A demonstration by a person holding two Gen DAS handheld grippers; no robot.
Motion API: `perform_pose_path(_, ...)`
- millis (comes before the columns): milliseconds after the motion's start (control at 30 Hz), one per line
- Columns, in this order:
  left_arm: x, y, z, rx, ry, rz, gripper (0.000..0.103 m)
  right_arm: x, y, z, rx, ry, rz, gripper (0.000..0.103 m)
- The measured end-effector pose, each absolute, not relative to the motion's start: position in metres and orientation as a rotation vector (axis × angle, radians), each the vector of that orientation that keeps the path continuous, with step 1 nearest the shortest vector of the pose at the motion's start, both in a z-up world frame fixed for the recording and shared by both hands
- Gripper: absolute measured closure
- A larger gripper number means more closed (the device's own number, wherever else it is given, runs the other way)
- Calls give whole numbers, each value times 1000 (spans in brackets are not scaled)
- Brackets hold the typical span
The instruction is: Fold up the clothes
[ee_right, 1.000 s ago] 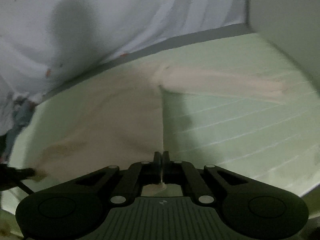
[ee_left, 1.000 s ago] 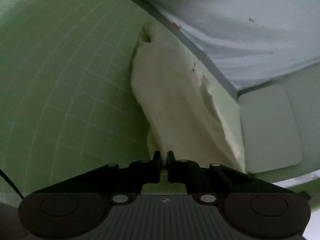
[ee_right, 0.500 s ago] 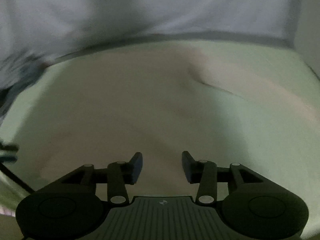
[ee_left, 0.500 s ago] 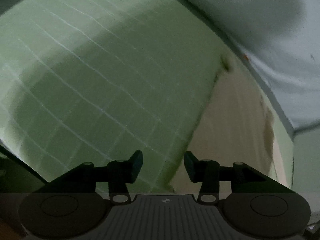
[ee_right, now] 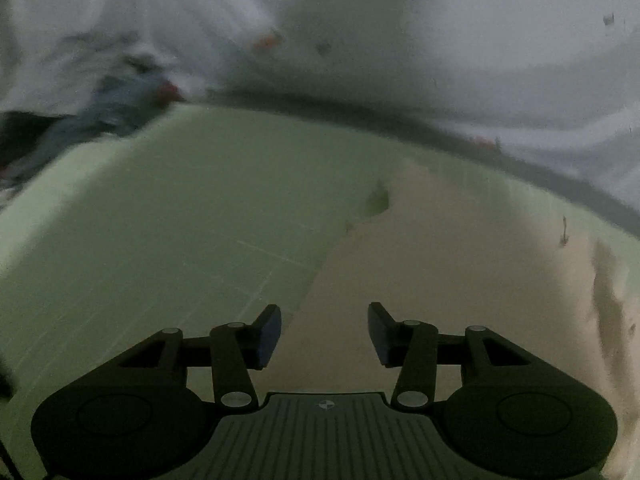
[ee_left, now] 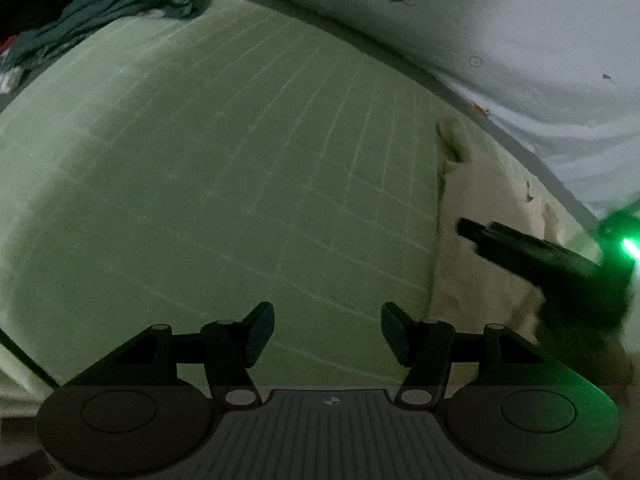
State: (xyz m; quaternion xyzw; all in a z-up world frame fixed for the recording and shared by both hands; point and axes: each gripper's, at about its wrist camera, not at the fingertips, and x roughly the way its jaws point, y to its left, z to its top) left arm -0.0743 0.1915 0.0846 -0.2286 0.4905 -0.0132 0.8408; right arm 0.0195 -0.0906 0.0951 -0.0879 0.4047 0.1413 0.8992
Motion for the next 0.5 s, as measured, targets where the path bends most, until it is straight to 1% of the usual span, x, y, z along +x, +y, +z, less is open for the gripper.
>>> perform_pose_path(100, -65, 213, 75, -517, 1058, -41, 39, 37, -70, 85, -202, 805, 195, 34)
perform_pose_path(133, -62, 218, 74, -531, 1066, -44, 39, 41, -65, 83, -225, 779, 175, 28)
perform_pose_path(167, -58, 222, 73, -540, 1070, -51, 39, 45, -60, 83, -256, 749, 150, 25)
perform_pose_path(233, -51, 229, 71, -559, 1075, -64, 39, 54, -54, 81, -289, 724, 124, 25)
perform_pose_path(333, -41, 231, 68, -568, 1086, -95, 39, 78, -41, 72, -340, 744, 83, 27)
perform_pose_path(367, -37, 230, 67, -560, 1092, -105, 39, 84, -40, 69, -338, 758, 68, 35)
perform_pose_path(400, -33, 228, 65, -551, 1099, -114, 39, 89, -40, 67, -322, 770, 60, 46)
perform_pose_path(433, -28, 225, 62, -540, 1107, -122, 39, 95, -40, 65, -306, 782, 51, 74)
perform_pose_path(467, -26, 223, 61, -536, 1111, -128, 39, 97, -44, 67, -281, 791, 48, 81)
perform_pose_path(500, -24, 221, 60, -532, 1114, -134, 39, 95, -52, 72, -245, 788, 54, 84)
